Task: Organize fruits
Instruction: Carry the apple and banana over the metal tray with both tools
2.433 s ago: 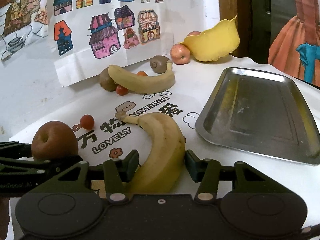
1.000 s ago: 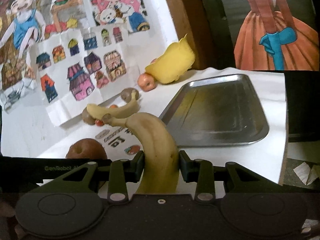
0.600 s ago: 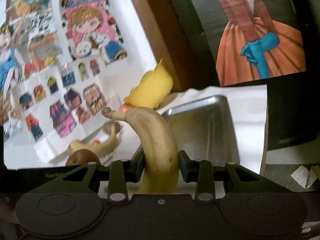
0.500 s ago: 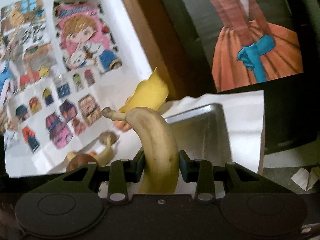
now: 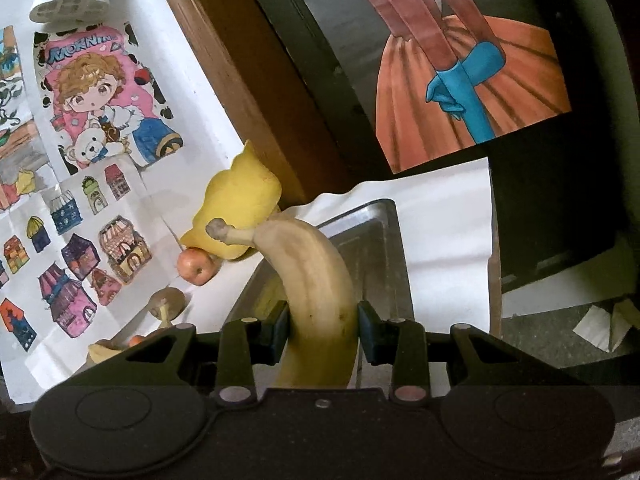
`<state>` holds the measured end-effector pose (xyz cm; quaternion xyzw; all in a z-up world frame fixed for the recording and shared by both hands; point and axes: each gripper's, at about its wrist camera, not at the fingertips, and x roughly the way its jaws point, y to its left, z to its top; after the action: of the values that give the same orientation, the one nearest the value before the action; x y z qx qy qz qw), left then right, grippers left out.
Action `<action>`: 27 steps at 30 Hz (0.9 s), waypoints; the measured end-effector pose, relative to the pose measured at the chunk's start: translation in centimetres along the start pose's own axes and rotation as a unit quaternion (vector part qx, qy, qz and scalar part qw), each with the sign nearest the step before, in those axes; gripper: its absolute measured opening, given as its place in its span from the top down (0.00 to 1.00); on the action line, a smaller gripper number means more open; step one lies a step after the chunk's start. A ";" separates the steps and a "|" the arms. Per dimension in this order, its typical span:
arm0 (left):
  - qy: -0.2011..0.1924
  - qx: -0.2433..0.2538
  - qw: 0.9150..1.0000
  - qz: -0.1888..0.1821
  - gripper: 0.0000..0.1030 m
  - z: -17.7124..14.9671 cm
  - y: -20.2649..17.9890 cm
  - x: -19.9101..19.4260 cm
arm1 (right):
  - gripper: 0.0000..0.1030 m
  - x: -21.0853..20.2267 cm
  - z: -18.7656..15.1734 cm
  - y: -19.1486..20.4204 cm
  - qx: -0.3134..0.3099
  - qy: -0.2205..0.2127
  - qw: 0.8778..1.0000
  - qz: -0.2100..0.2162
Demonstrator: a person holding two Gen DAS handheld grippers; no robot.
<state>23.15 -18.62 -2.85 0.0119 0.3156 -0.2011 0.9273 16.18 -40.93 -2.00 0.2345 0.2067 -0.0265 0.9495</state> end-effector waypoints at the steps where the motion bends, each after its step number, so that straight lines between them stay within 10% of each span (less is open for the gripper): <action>1: -0.001 0.003 1.000 -0.002 0.25 0.0 -0.1 0.0 | 0.63 0.2 0.0 0.0 0.001 0.001 1.000 0.000; 27: 0.029 0.046 0.996 -0.066 0.24 -0.6 -2.3 1.9 | 0.58 1.9 0.5 -1.3 0.020 0.040 0.999 -0.005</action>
<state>23.26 -21.32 -4.21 0.0394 0.3325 -0.2760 0.9009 17.94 -42.23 -2.95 0.2536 0.2447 -0.0257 0.9355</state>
